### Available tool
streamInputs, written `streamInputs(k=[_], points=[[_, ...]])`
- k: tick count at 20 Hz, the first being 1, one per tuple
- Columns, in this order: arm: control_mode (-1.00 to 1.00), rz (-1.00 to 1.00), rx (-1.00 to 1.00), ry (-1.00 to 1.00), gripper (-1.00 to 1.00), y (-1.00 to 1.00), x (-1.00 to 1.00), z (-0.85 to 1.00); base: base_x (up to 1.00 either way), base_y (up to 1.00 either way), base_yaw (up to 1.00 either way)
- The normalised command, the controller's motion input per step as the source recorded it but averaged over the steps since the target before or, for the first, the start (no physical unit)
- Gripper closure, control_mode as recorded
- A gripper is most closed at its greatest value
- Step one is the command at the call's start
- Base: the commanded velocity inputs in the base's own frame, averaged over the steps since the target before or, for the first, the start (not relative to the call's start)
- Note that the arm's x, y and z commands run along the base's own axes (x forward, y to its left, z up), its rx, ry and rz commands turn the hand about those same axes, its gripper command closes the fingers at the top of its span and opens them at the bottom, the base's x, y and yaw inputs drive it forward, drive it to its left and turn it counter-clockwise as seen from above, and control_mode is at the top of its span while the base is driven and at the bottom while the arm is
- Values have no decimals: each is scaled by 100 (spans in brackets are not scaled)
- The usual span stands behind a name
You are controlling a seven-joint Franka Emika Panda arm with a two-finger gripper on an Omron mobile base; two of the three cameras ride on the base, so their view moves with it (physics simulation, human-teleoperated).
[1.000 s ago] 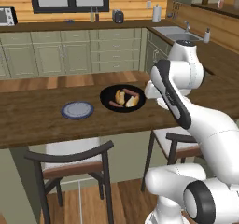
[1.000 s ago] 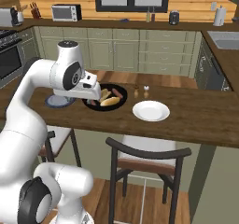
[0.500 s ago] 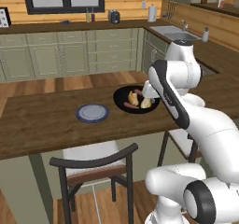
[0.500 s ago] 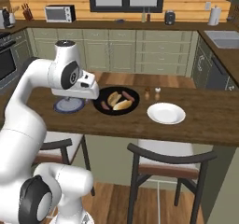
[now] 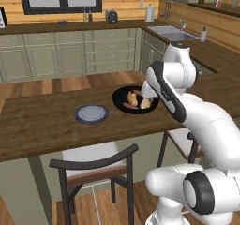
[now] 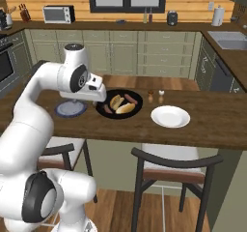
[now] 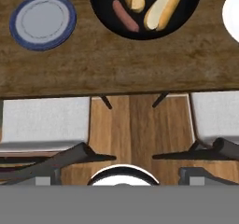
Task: Place one bun and one sausage from the bowl on each plate.
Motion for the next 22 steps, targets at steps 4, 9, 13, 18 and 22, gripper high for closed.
streamInputs(k=[4, 9, 13, 18, 22], points=[[-100, -1, 0, 0, -100, 0, 100, -38, 0, 0, 0], [-100, -5, 0, 0, -100, 0, 100, -56, 0, 0, 0], [-100, -1, 0, 0, -100, -3, 28, -10, 0, 0, 0], [-100, -1, 0, 0, -100, -9, 47, -9, 0, 0, 0], [-100, -1, 0, 0, -100, -3, 75, -11, 0, 0, 0]])
